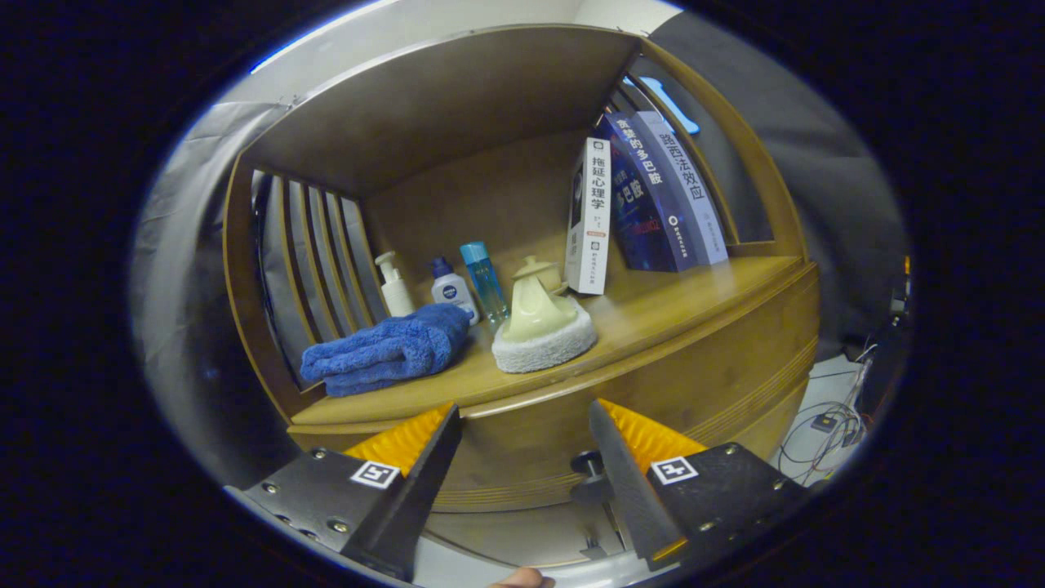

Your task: Pull open the drawer, take out the items inside it, and place them on the countertop above the cabinet.

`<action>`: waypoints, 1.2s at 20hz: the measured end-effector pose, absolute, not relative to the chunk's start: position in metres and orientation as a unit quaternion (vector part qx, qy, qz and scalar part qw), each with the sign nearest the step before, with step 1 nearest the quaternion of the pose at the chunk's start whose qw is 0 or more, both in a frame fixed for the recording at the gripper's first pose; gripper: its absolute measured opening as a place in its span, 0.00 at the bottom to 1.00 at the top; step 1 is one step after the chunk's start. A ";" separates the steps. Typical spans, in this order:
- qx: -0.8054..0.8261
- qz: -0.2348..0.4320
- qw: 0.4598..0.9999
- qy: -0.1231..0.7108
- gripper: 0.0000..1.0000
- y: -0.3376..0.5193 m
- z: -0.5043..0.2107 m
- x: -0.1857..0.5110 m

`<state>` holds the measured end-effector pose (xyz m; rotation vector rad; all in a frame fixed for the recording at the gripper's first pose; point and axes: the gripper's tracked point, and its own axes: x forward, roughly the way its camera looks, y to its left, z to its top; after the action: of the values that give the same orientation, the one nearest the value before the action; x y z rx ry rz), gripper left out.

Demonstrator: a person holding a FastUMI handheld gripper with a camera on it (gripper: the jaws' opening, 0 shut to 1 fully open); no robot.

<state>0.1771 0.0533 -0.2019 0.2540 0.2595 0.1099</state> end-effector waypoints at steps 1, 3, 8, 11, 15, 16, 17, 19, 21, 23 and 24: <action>0.127 0.054 0.982 0.130 0.96 0.053 -0.202 0.178; 0.128 0.054 0.982 0.132 0.96 0.053 -0.201 0.178; 0.108 0.056 0.983 0.134 0.99 0.051 -0.190 0.173; 0.082 0.048 0.989 0.114 0.99 0.039 -0.166 0.167; 0.048 0.029 0.995 0.081 0.99 0.018 -0.129 0.157; 0.037 0.024 0.996 0.075 0.99 0.011 -0.119 0.153; 0.027 0.019 0.997 0.070 0.99 0.004 -0.108 0.149; 0.007 0.012 0.998 0.053 0.99 -0.010 -0.085 0.140; -0.011 0.009 0.999 0.035 0.99 -0.019 -0.062 0.128; -0.029 0.007 0.999 0.016 0.99 -0.026 -0.038 0.114; -0.038 0.005 0.999 0.009 0.99 -0.031 -0.027 0.107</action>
<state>0.1070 -0.0307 -0.0274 -0.0753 0.0181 0.0101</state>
